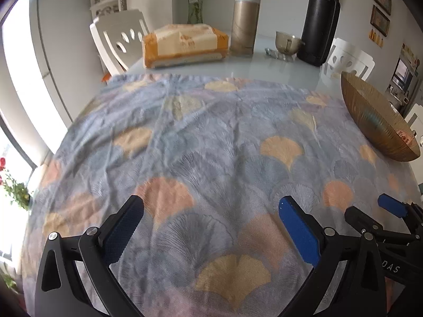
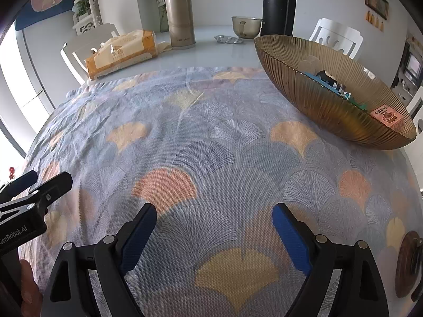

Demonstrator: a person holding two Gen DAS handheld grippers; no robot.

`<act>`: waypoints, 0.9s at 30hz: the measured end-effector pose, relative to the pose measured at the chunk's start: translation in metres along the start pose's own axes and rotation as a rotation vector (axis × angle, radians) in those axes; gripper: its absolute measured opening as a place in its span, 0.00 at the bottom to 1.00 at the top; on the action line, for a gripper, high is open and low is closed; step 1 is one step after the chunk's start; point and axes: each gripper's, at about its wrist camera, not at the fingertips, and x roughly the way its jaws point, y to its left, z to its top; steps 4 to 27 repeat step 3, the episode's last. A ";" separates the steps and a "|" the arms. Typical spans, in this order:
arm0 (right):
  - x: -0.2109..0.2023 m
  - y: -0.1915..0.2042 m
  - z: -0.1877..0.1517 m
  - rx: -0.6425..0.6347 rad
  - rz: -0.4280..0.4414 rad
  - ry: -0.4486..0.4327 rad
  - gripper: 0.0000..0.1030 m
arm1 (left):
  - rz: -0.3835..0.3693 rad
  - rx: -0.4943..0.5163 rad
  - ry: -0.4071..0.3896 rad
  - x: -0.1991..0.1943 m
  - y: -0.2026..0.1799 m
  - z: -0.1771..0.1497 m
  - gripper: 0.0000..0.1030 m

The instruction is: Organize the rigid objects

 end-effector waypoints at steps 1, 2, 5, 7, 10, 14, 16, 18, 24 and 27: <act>0.000 0.000 0.000 0.000 0.000 0.000 0.86 | 0.006 0.002 -0.018 -0.003 0.000 0.000 0.99; 0.000 0.000 0.000 0.000 0.000 0.000 0.86 | 0.005 0.004 -0.026 -0.004 0.000 0.000 0.99; 0.000 0.000 0.000 0.000 0.000 0.000 0.86 | -0.001 0.007 -0.020 -0.004 0.000 0.000 0.99; 0.000 0.000 0.000 0.000 0.000 0.000 0.86 | -0.001 0.007 -0.020 -0.004 0.000 0.000 0.99; 0.000 0.000 0.000 0.000 0.000 0.000 0.86 | -0.001 0.007 -0.020 -0.004 0.000 0.000 0.99; 0.000 0.000 0.000 0.000 0.000 0.000 0.86 | -0.001 0.007 -0.020 -0.004 0.000 0.000 0.99; 0.000 0.000 0.000 0.000 0.000 0.000 0.86 | -0.001 0.007 -0.020 -0.004 0.000 0.000 0.99; 0.000 0.000 0.000 0.000 0.000 0.000 0.86 | -0.001 0.007 -0.020 -0.004 0.000 0.000 0.99; 0.000 0.000 0.000 0.000 0.000 0.000 0.86 | -0.001 0.007 -0.020 -0.004 0.000 0.000 0.99; 0.000 0.000 0.000 0.000 0.000 0.000 0.86 | -0.001 0.007 -0.020 -0.004 0.000 0.000 0.99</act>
